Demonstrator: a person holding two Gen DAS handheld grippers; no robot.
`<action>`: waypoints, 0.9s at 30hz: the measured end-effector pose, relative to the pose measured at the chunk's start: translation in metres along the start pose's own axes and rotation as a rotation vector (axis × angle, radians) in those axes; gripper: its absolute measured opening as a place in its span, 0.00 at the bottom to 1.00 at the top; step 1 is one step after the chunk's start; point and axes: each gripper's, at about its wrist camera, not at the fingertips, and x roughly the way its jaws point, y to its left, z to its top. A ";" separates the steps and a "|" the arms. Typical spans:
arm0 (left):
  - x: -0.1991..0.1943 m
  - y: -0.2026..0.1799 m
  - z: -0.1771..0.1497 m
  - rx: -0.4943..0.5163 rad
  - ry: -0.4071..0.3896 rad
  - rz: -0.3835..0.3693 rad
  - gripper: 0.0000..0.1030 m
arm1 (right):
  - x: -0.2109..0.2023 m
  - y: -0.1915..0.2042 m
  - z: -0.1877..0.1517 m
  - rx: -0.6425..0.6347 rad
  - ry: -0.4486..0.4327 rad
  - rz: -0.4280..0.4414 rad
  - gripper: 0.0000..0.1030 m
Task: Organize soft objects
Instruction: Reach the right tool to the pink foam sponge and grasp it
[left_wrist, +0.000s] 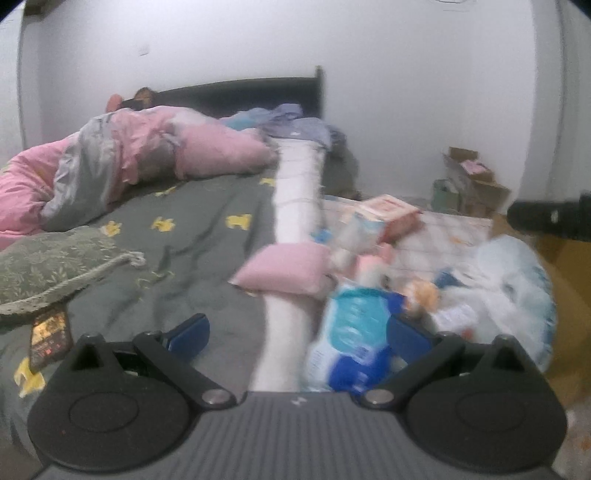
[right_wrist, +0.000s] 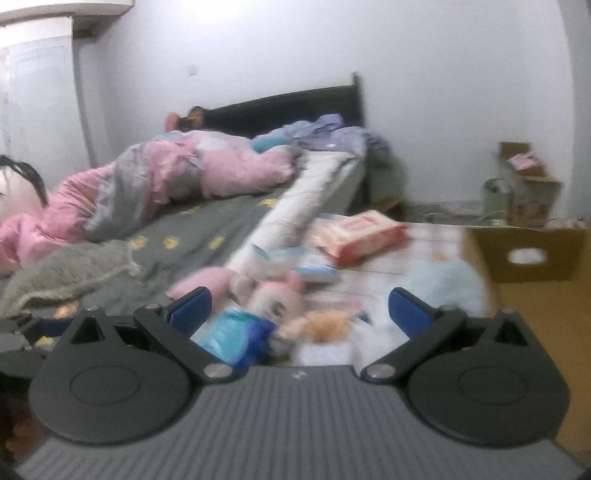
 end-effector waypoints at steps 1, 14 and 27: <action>0.006 0.005 0.004 -0.003 -0.003 0.008 0.99 | 0.012 0.002 0.009 0.012 0.006 0.030 0.99; 0.092 0.032 0.027 -0.152 0.145 -0.098 0.69 | 0.240 0.081 0.089 0.019 0.327 0.348 0.82; 0.172 0.039 0.031 -0.259 0.278 -0.167 0.69 | 0.383 0.094 0.058 -0.049 0.714 0.380 0.65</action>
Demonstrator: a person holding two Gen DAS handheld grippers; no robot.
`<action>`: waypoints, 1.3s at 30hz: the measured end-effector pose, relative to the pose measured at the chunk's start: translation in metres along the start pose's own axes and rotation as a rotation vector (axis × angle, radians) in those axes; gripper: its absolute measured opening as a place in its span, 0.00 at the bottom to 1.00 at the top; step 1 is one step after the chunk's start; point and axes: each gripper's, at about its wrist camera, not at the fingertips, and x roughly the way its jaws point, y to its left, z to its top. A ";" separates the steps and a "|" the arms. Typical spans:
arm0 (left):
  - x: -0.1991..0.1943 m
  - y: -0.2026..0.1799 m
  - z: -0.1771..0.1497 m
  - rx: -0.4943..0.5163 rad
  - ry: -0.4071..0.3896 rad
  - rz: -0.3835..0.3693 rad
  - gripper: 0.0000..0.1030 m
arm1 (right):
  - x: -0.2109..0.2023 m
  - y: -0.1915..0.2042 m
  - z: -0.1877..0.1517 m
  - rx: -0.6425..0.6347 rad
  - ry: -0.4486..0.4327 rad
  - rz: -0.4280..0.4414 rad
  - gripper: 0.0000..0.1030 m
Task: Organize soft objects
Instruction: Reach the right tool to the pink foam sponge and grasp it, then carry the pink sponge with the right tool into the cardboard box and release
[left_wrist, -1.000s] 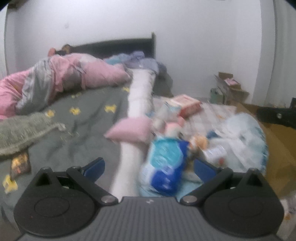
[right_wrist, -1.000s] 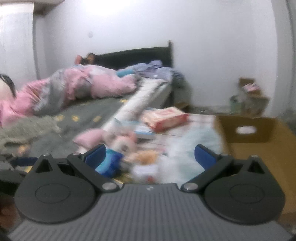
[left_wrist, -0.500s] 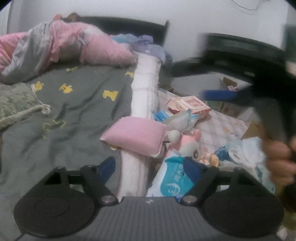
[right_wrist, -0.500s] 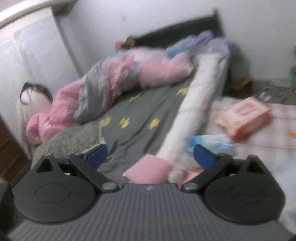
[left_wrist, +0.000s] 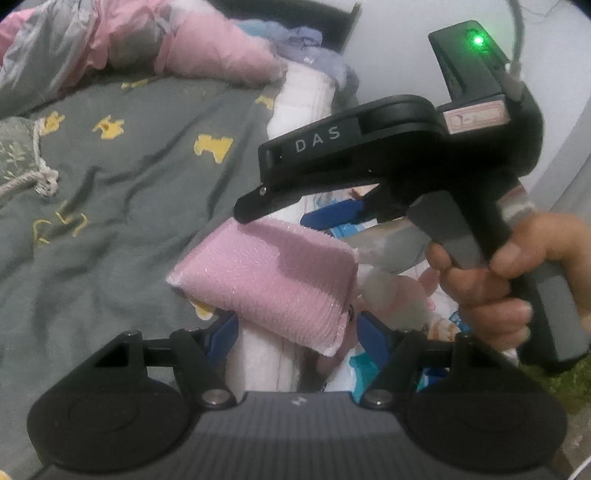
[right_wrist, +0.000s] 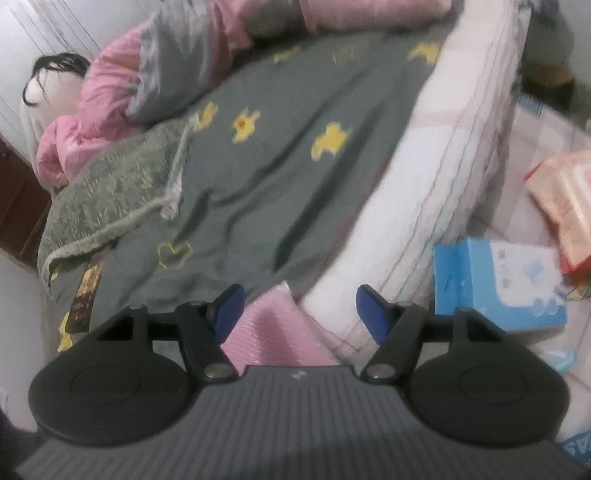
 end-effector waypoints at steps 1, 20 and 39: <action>0.003 0.000 0.001 -0.004 0.004 0.002 0.69 | 0.004 -0.002 -0.001 0.007 0.016 0.012 0.63; -0.047 -0.017 -0.022 0.047 -0.043 0.104 0.70 | -0.039 0.044 -0.026 -0.050 0.032 0.123 0.30; -0.056 0.004 -0.041 -0.001 -0.019 0.111 0.79 | -0.012 0.023 -0.079 0.153 0.070 0.170 0.52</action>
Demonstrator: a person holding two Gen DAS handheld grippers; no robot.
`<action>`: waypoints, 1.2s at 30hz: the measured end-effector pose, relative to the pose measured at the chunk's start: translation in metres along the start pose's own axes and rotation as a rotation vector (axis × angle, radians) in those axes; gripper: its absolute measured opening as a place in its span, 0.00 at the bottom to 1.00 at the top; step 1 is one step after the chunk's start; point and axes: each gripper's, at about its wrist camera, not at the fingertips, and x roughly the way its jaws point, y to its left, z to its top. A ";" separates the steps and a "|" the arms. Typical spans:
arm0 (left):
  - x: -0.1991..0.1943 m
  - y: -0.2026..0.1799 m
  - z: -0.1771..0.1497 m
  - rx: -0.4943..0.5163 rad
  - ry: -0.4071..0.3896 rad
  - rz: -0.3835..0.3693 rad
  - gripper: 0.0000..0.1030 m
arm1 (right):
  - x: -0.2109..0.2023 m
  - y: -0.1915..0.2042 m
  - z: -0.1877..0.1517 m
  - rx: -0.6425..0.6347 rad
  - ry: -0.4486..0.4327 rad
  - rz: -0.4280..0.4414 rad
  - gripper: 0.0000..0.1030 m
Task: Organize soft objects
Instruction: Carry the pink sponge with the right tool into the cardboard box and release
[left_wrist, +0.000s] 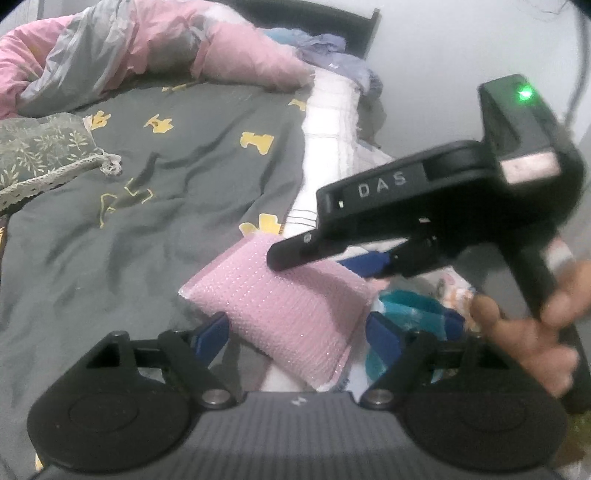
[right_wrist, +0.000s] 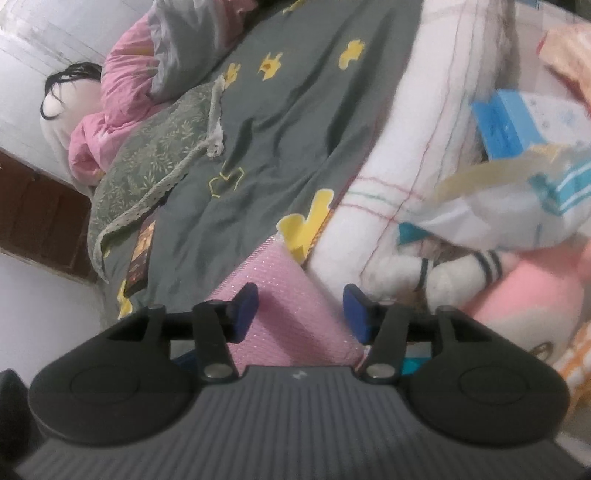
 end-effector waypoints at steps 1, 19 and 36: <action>0.005 0.001 0.001 0.001 0.015 0.014 0.79 | 0.002 -0.001 0.000 0.002 -0.001 0.003 0.52; -0.049 -0.030 0.012 0.014 -0.069 0.004 0.80 | -0.060 0.038 -0.012 -0.090 -0.114 0.008 0.46; -0.071 -0.271 0.022 0.386 -0.128 -0.328 0.82 | -0.317 -0.100 -0.135 0.141 -0.491 -0.035 0.46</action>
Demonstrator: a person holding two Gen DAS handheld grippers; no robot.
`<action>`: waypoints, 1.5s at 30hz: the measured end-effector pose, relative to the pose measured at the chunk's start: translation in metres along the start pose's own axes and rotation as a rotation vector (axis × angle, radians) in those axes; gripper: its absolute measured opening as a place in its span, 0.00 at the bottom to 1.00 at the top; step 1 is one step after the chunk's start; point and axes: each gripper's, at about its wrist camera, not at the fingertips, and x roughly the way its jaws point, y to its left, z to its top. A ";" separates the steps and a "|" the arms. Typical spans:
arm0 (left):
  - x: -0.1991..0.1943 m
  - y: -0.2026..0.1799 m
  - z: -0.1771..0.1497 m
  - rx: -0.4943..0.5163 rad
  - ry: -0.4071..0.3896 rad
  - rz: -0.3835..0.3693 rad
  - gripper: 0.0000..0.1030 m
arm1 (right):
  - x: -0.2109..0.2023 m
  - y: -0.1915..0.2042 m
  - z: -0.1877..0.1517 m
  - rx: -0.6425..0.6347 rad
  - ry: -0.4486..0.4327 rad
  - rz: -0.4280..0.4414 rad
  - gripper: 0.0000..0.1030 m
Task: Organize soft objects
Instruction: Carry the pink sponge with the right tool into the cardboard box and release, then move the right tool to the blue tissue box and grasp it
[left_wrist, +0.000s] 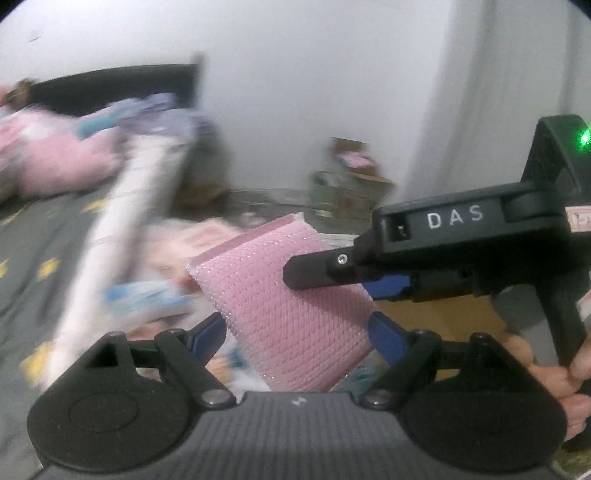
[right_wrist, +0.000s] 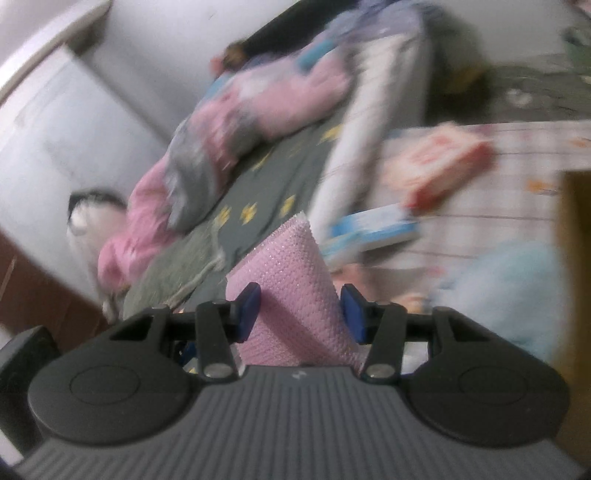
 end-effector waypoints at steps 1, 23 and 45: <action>0.012 -0.012 0.003 0.022 0.012 -0.026 0.82 | -0.018 -0.017 -0.003 0.026 -0.024 -0.018 0.46; 0.208 -0.101 0.030 0.247 0.229 -0.047 0.92 | -0.035 -0.300 -0.011 0.568 -0.137 -0.166 0.46; 0.110 -0.002 -0.005 0.111 0.113 -0.035 0.95 | 0.051 -0.329 0.003 0.488 0.063 -0.444 0.26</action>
